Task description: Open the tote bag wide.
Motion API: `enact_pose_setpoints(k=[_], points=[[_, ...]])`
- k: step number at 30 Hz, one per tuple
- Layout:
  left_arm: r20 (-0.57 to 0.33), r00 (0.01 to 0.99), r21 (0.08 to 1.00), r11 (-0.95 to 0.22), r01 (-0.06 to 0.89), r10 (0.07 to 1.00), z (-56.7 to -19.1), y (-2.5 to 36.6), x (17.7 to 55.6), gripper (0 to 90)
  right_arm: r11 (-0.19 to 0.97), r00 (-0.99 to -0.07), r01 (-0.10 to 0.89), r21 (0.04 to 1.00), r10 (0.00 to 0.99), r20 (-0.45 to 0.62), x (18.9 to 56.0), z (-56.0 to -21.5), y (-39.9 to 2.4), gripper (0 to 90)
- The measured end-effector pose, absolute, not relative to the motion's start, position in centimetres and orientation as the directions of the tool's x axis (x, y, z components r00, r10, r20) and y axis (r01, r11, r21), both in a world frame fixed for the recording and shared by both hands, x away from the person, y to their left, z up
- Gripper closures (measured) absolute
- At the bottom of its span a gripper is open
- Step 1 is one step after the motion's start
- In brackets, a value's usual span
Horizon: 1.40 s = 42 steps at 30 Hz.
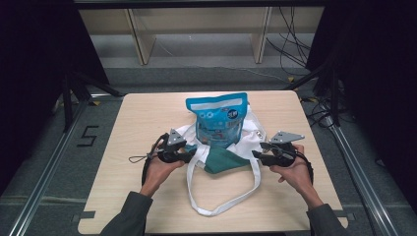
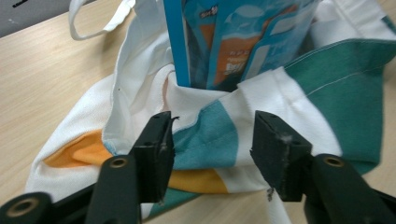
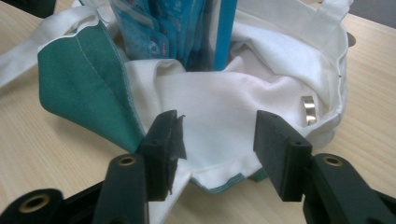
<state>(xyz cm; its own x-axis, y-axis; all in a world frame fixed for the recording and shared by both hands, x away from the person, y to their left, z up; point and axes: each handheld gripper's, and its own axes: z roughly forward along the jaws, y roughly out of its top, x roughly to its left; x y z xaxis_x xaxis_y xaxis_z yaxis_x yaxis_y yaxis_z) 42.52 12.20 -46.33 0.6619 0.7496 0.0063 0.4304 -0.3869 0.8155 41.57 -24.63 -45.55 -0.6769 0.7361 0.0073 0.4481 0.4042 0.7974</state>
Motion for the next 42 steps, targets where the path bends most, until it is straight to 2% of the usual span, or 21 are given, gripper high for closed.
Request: enact_pose_setpoints(k=[3,8,9,10,12,13,16,19,25,28,30,35,39,42], points=[[-0.051,0.669,0.825,-0.346,0.446,0.742,-45.9,12.5,41.7,40.7,0.400,-0.676,0.450,0.799,0.737,0.012,41.2,-45.3,-24.7,47.5],[-0.077,0.682,0.837,-0.324,0.440,0.728,-45.6,12.7,40.2,36.5,0.391,-0.682,0.443,0.807,0.731,0.020,40.5,-44.8,-24.9,45.2],[-0.079,0.690,0.838,-0.327,0.437,0.720,-45.6,12.7,40.0,35.8,0.395,-0.685,0.413,0.820,0.728,-0.006,40.5,-44.8,-25.0,44.7],[-0.094,0.686,0.844,-0.307,0.440,0.722,-45.7,12.6,39.7,34.8,0.392,-0.683,0.447,0.804,0.730,0.023,40.1,-44.7,-25.0,44.4],[-0.107,0.690,0.841,-0.305,0.447,0.716,-45.7,12.6,39.2,32.7,0.402,-0.691,0.420,0.814,0.723,0.000,40.0,-44.8,-25.1,43.9],[-0.117,0.690,0.841,-0.298,0.451,0.714,-45.8,12.6,38.9,32.4,0.389,-0.679,0.445,0.807,0.734,0.020,39.7,-44.8,-25.0,43.8],[-0.100,0.706,0.840,-0.321,0.438,0.701,-45.9,12.8,38.5,31.4,0.408,-0.693,0.419,0.811,0.721,-0.005,39.4,-45.1,-25.3,43.4],[-0.134,0.695,0.842,-0.289,0.455,0.706,-46.0,12.6,37.8,29.9,0.398,-0.687,0.450,0.799,0.727,0.025,38.8,-45.3,-25.2,43.0],[-0.124,0.708,0.848,-0.297,0.439,0.695,-46.4,12.7,36.6,27.3,0.422,-0.705,0.408,0.810,0.709,-0.015,38.2,-45.4,-25.7,41.9],[-0.131,0.708,0.849,-0.290,0.442,0.694,-46.9,12.7,35.8,26.7,0.402,-0.686,0.444,0.801,0.727,0.015,37.4,-45.3,-25.8,40.9],[-0.123,0.717,0.850,-0.301,0.433,0.686,-47.2,12.8,35.4,26.7,0.412,-0.695,0.420,0.809,0.719,-0.006,37.2,-45.6,-25.9,40.4],[-0.125,0.716,0.853,-0.294,0.431,0.686,-47.6,12.9,34.7,25.7,0.419,-0.687,0.447,0.790,0.726,0.003,36.4,-46.1,-25.8,38.7],[-0.089,0.725,0.856,-0.319,0.406,0.683,-47.8,13.4,34.3,24.0,0.446,-0.704,0.428,0.786,0.710,-0.020,36.2,-46.3,-25.9,38.3],[-0.098,0.723,0.850,-0.320,0.418,0.684,-48.4,13.6,33.6,23.8,0.454,-0.709,0.425,0.783,0.705,-0.024,35.6,-46.4,-25.7,37.8]])
